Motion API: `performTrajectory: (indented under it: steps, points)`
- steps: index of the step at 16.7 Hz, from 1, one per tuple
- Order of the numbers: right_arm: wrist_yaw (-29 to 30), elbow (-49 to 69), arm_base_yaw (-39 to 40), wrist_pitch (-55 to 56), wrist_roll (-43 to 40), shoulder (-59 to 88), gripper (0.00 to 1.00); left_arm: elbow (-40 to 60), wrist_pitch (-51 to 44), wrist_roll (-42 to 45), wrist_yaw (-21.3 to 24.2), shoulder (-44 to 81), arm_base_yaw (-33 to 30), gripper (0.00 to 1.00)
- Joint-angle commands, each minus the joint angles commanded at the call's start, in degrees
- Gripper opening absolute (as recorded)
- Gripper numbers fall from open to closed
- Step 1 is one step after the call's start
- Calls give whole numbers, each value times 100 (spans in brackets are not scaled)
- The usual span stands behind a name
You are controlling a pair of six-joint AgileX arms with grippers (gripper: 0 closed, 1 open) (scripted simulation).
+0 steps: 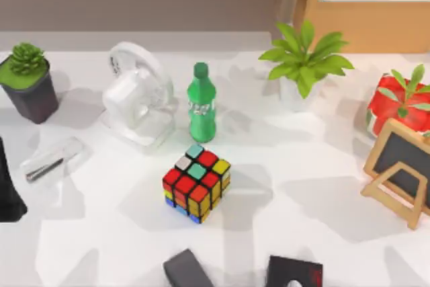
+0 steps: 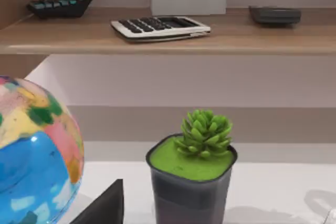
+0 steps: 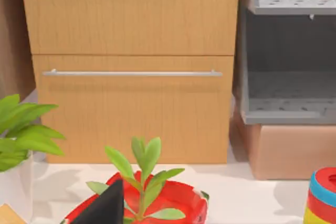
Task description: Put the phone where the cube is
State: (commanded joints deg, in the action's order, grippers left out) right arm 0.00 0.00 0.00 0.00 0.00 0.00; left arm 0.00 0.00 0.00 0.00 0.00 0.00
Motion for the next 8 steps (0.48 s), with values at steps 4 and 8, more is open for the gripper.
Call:
performTrajectory:
  steps: [4,8]
  points:
    - [0,155,-85,-117,-107,179,100,0,0,0,0,0,0,100]
    - [1,999,-548,-753,-689,1274,100,0,0,0,0,0,0,100]
